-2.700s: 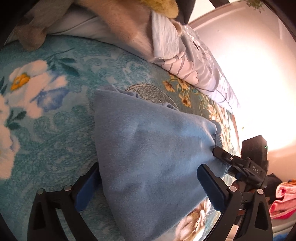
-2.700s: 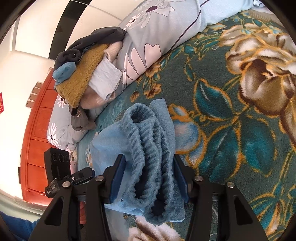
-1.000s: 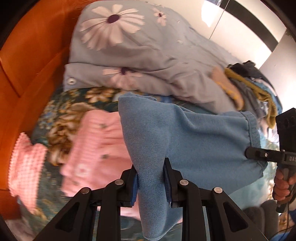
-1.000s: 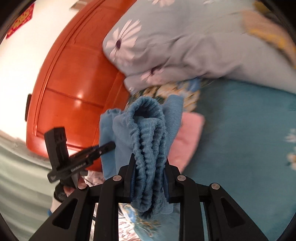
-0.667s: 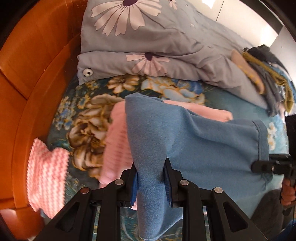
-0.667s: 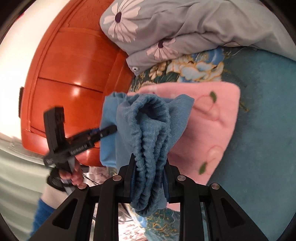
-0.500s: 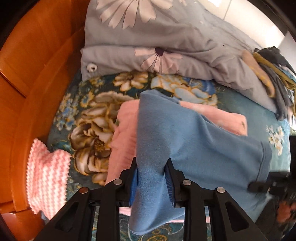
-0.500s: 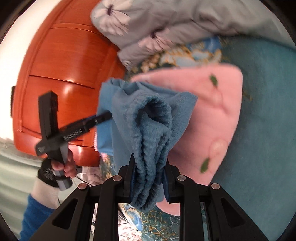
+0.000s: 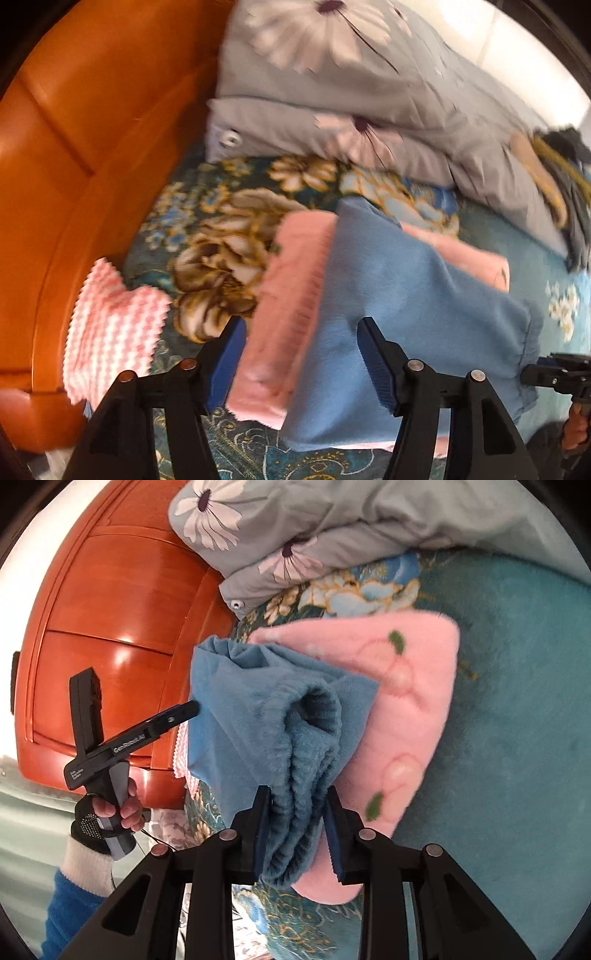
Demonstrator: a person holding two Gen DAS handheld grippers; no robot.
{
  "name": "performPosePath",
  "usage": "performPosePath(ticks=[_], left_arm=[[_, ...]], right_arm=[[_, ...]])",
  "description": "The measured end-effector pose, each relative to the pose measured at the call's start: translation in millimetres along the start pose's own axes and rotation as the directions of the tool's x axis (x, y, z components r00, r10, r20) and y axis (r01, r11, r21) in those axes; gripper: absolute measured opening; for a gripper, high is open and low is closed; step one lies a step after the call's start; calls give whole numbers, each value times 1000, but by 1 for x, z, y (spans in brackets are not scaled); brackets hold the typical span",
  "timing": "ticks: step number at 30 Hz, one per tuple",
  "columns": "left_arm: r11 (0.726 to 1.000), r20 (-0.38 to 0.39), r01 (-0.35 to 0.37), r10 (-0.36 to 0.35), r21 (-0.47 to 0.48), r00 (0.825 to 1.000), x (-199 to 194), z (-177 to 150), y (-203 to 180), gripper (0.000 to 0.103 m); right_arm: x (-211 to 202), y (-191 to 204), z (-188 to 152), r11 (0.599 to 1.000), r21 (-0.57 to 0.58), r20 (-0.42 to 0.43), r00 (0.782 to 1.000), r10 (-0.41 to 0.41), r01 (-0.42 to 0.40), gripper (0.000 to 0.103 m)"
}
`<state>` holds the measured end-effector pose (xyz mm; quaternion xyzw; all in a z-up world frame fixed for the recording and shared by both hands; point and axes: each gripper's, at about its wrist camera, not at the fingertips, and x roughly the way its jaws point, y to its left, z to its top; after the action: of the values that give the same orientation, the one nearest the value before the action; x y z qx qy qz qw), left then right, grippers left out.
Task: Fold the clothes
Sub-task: 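Lift the folded garment with both grippers and carry it onto the pink blanket, then lower the folded garment onto the pink blanket and open both grippers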
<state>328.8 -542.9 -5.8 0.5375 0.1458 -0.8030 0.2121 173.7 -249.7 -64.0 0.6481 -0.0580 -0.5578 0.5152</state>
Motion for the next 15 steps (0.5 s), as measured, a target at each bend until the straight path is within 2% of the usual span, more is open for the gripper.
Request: performPosePath(ticks=[2,4,7,8,11,15], left_arm=[[1000,45,5,-5,-15,999,-14,-2,0,66],[999,92,35,-36,14,995,-30,-4,-11,66],[993,114,95,-103,75,988,-36,-4,-33,66],[989,113,113,-124,93,986,-35,-3,-41,66],[987,77,109,-118,117,990,-18,2,-58,66],[992,39,111,-113,62,993,10,6,-56,66]], right_arm=[[-17,1,1,999,-31,38,999,-27,28,29],[-33,6,5,995,-75,77,995,-55,61,29],[-37,27,17,984,-163,92,994,-62,77,29],[-34,36,20,977,-198,87,995,-58,74,29],[-19,59,26,947,-310,57,996,-66,81,29],[-2,62,31,914,-381,47,991,-128,136,29]])
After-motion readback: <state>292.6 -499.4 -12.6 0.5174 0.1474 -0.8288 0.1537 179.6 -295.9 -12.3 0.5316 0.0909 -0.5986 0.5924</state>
